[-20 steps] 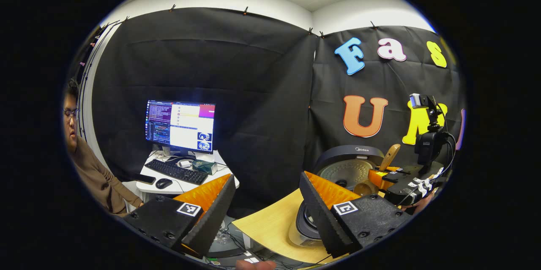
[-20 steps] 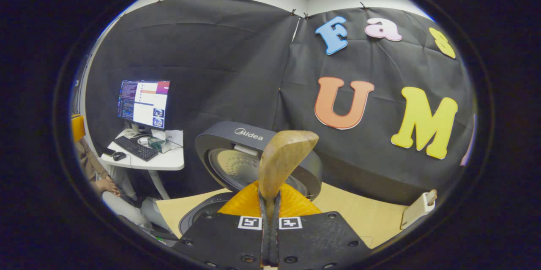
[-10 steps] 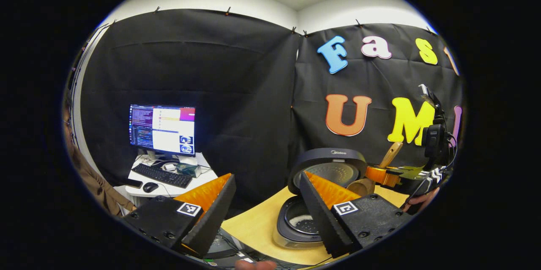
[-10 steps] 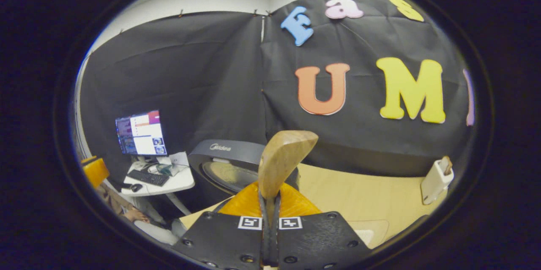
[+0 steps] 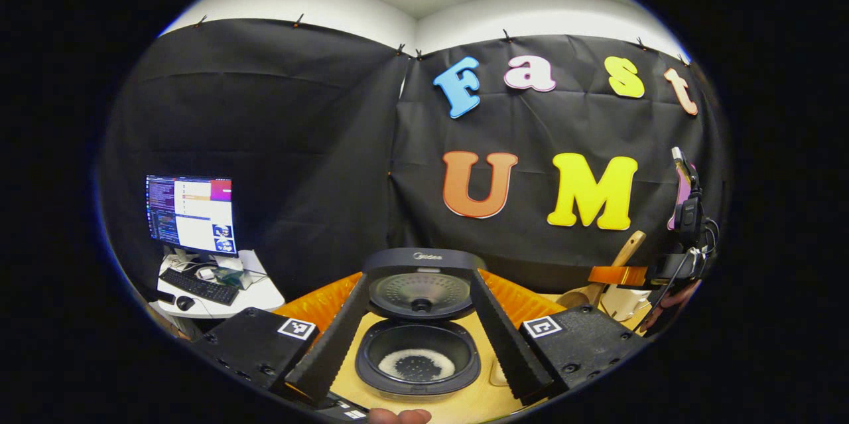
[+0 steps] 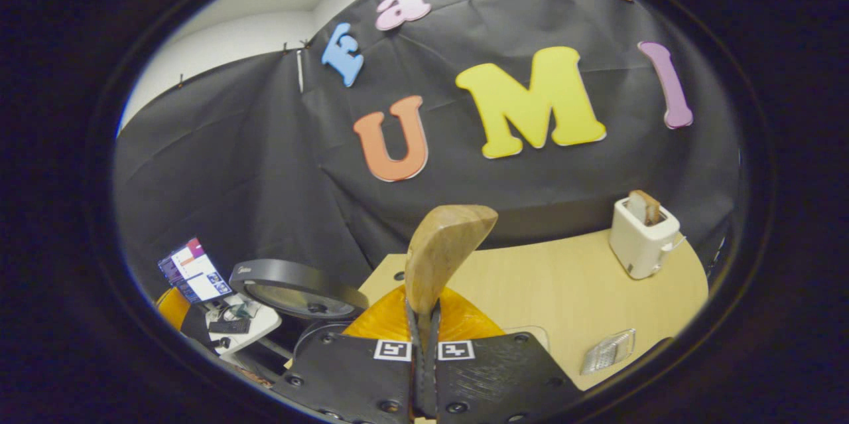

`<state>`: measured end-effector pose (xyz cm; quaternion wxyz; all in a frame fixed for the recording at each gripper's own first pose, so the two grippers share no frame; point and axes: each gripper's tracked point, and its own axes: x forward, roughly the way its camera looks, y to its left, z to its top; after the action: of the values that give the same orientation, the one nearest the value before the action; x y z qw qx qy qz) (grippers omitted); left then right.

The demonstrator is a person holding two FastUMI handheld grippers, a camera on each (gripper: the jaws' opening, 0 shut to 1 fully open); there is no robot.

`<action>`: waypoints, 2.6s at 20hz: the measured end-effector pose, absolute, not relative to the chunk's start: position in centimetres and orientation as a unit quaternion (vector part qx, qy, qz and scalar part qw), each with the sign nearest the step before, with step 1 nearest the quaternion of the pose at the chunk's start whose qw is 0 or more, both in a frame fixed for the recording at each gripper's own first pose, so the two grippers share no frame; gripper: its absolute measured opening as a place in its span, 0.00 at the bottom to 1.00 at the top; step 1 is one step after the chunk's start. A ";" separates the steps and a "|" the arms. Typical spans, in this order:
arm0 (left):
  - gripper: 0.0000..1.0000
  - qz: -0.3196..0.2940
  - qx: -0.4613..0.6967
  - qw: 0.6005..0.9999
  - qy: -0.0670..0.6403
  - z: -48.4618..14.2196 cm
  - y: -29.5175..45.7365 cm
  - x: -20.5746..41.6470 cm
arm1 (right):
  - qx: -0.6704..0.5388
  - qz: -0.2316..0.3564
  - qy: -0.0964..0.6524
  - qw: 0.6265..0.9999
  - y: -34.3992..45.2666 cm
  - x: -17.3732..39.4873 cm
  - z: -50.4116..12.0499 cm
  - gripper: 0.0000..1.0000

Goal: Close the left gripper, press the button to open the rice cooker; take a wooden spoon from the chopstick holder with the right hand, scoop a spoonful of rice and pour it into the rice cooker, then put the wooden spoon back into the chopstick holder.

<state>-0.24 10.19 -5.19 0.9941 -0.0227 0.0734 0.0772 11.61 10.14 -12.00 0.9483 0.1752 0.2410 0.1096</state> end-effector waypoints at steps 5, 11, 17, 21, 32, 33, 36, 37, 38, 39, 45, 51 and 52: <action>0.97 0.022 -0.025 0.997 0.068 -5.0 4.7 2.1 | 0.164 0.023 0.241 0.956 -1.5 10.2 -13.0 0.00; 0.98 -0.015 -0.016 0.997 0.080 -5.3 1.0 3.5 | 0.150 -0.056 0.256 0.953 -9.9 7.7 -16.7 0.00; 0.97 -0.021 -0.007 0.996 0.087 -4.7 -0.6 3.9 | 0.157 -0.080 0.292 0.940 -13.0 7.2 -22.0 0.00; 0.97 -0.012 -0.005 0.996 0.089 -3.9 -0.8 3.6 | 0.151 -0.078 0.308 0.936 -12.9 7.1 -24.7 0.00; 0.97 0.012 0.000 0.996 0.093 -3.3 -0.1 2.7 | 0.121 -0.076 0.335 0.931 -12.7 7.2 -30.9 0.00; 0.97 0.012 0.002 0.996 0.094 -3.2 -0.1 2.7 | 0.122 -0.073 0.339 0.930 -12.6 7.2 -31.6 0.00; 0.97 0.014 0.007 0.995 0.094 -3.0 -0.2 2.7 | 0.119 -0.072 0.350 0.926 -12.5 7.2 -33.4 0.00; 0.98 0.014 0.008 0.995 0.094 -2.9 -0.2 2.7 | 0.115 -0.071 0.353 0.926 -12.4 7.2 -33.9 0.00; 0.98 0.013 0.010 0.995 0.094 -2.8 -0.2 2.6 | 0.114 -0.070 0.356 0.925 -12.4 7.2 -34.4 0.00; 0.98 0.014 0.013 0.995 0.094 -2.8 -0.2 2.6 | 0.113 -0.070 0.358 0.924 -12.4 7.2 -34.8 0.00; 0.98 0.020 0.019 0.995 0.098 -2.8 -0.2 2.3 | 0.116 -0.074 0.375 0.917 -12.8 7.5 -37.0 0.00; 0.98 0.022 0.026 0.994 0.103 -2.8 -0.4 2.1 | 0.117 -0.066 0.381 0.915 -13.3 7.3 -38.0 0.00; 0.97 0.021 0.026 0.994 0.103 -2.7 -0.7 2.2 | 0.117 -0.066 0.381 0.915 -13.5 7.5 -38.1 0.01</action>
<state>2.18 -0.65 -2.73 0.9942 0.0258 0.1025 0.0209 7.49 -13.54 -38.12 0.9147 0.1170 0.3810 -0.0664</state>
